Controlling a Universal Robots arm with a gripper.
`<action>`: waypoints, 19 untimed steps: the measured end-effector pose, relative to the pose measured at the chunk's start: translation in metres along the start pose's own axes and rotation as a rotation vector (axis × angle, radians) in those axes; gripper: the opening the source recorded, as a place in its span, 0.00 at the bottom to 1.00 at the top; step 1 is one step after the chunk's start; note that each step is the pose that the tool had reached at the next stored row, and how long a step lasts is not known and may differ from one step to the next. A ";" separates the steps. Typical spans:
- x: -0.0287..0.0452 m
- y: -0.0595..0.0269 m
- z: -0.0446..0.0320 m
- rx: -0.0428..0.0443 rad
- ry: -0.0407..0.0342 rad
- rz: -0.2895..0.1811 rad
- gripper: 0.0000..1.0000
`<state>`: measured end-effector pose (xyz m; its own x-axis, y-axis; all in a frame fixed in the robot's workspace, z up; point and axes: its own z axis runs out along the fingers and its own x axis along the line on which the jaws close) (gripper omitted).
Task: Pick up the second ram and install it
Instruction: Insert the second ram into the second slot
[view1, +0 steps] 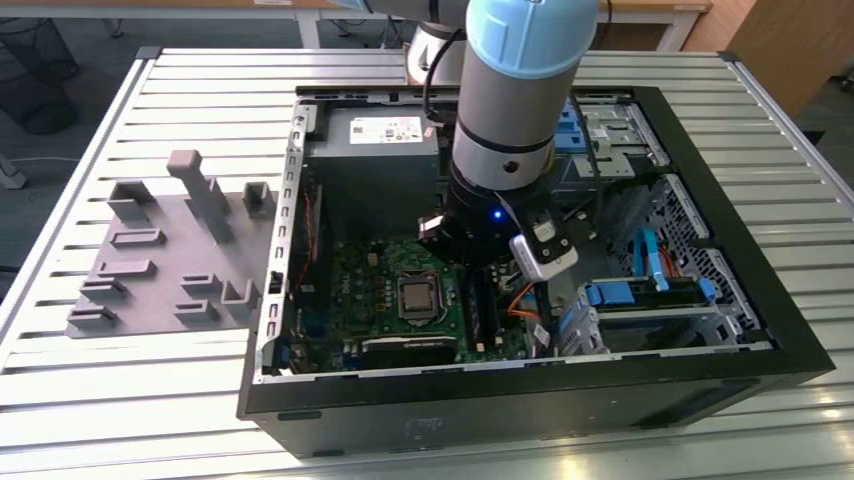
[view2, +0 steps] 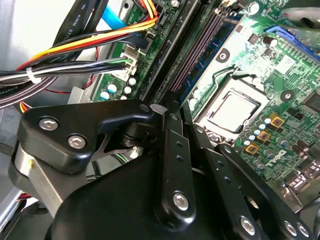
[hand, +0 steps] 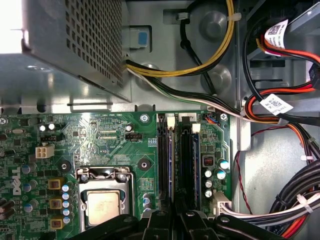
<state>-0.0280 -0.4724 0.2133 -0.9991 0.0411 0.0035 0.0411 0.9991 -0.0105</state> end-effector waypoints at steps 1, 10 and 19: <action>0.0000 0.0000 -0.0002 0.0000 0.0001 0.000 0.14; -0.0001 -0.0010 -0.0006 -0.0002 0.0002 0.000 0.14; -0.0001 -0.0013 0.0010 -0.0132 0.0008 0.001 0.14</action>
<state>-0.0279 -0.4737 0.2124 -0.9991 0.0419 0.0042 0.0419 0.9991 0.0026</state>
